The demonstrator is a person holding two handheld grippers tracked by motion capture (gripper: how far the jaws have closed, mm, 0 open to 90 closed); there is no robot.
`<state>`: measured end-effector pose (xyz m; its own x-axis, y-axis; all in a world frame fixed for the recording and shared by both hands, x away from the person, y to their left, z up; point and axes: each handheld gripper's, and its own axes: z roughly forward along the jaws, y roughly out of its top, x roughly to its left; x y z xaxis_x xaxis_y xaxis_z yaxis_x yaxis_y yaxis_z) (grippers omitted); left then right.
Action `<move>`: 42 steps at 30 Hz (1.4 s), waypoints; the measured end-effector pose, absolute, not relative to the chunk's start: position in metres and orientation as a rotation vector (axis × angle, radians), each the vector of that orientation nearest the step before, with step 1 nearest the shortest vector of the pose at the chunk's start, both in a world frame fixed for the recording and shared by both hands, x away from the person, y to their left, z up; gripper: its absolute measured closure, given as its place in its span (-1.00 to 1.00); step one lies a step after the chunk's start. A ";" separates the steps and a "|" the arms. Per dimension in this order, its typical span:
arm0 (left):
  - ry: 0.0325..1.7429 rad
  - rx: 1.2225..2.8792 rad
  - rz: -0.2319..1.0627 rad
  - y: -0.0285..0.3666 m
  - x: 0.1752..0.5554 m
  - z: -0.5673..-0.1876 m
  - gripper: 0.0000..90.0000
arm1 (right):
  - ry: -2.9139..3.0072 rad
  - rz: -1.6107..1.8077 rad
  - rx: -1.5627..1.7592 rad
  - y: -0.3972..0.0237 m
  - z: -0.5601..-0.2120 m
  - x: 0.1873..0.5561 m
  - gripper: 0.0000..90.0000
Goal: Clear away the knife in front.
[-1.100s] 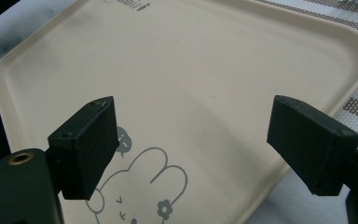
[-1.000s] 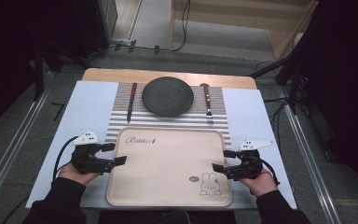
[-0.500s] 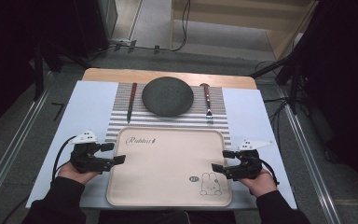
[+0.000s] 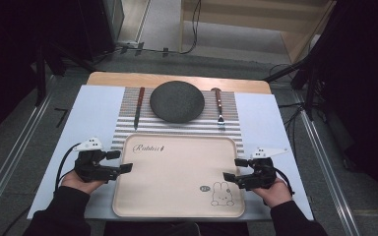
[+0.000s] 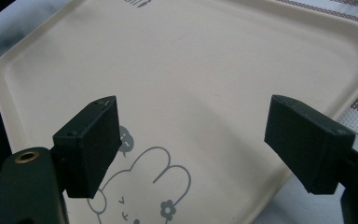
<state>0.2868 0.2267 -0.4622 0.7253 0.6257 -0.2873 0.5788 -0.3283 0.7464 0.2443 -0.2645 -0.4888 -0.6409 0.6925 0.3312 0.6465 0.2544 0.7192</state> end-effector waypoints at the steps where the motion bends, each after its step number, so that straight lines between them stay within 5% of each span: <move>1: 0.918 2.018 0.066 0.227 0.287 -0.462 -0.47 | 2.447 1.361 1.307 -0.264 -0.489 0.244 -0.63; 42: 1.036 1.997 0.163 0.207 0.315 -0.461 -0.53 | 2.428 1.341 1.357 -0.267 -0.492 0.238 -0.63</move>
<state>0.3147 0.2068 -0.4609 0.6471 0.7198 -0.2513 0.6078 -0.2880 0.7400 0.2376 -0.2672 -0.4917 -0.6126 0.7141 0.3387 0.6670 0.2372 0.7063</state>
